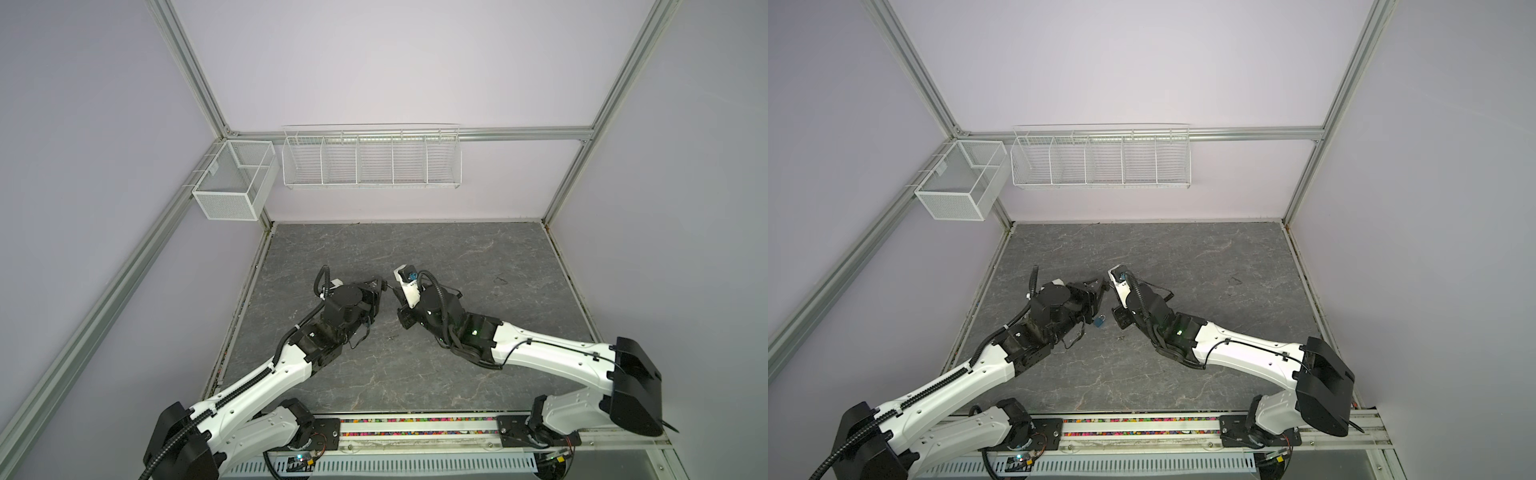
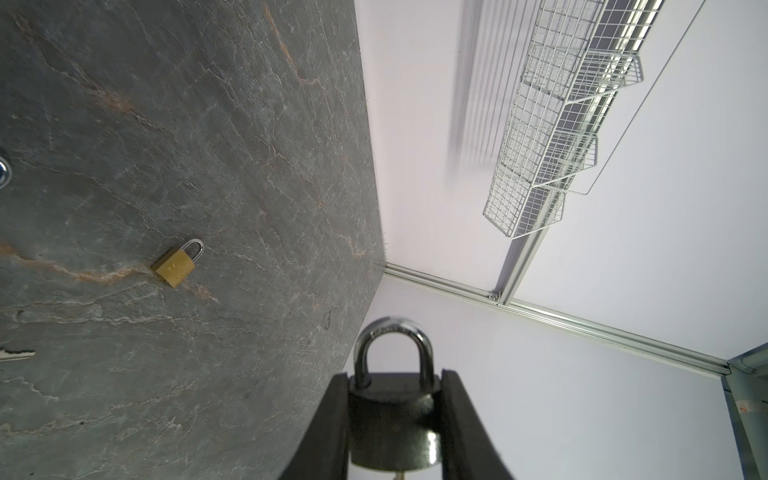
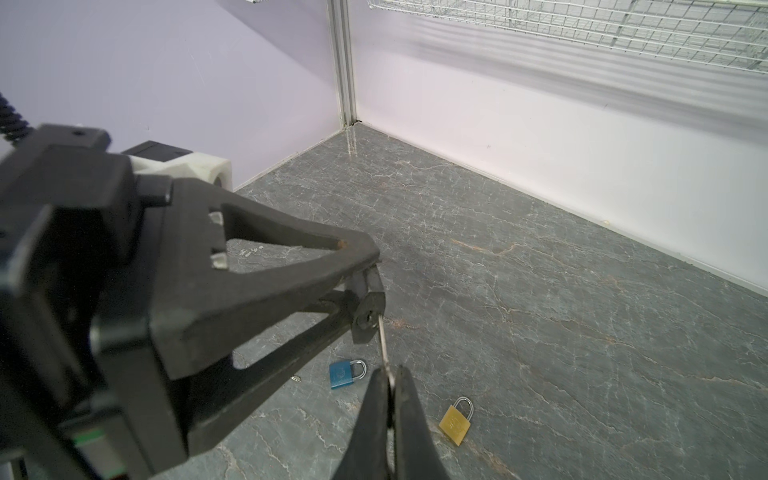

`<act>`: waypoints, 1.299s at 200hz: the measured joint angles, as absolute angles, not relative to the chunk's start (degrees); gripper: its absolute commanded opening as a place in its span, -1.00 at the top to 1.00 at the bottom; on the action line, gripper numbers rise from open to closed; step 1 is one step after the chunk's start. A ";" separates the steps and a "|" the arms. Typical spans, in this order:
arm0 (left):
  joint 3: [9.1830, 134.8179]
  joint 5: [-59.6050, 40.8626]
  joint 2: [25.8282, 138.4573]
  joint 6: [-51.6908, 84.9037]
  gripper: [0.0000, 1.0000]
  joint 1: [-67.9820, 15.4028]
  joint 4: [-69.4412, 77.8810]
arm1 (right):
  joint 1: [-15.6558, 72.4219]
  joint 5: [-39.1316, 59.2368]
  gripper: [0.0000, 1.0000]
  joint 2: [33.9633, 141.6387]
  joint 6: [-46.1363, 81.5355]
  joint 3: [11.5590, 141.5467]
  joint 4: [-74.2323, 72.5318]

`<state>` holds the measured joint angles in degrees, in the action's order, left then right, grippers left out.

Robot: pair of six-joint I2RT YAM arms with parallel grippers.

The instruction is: Unlock with the key

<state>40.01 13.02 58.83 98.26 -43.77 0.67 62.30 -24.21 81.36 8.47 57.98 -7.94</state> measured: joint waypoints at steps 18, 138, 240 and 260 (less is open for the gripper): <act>40.66 12.95 59.05 98.04 1.00 -43.77 0.45 | 62.43 -24.25 0.87 81.52 8.49 58.30 -7.92; 46.22 15.25 59.79 91.66 1.00 -43.07 -5.85 | 62.70 -25.10 0.86 85.21 10.57 66.04 -1.87; 47.40 12.93 64.03 90.87 1.00 -42.89 -5.34 | 64.07 -30.04 0.87 88.23 8.56 72.18 8.29; 47.13 11.94 64.20 92.09 1.00 -42.57 -4.14 | 64.23 -30.83 0.87 88.27 6.55 72.12 7.66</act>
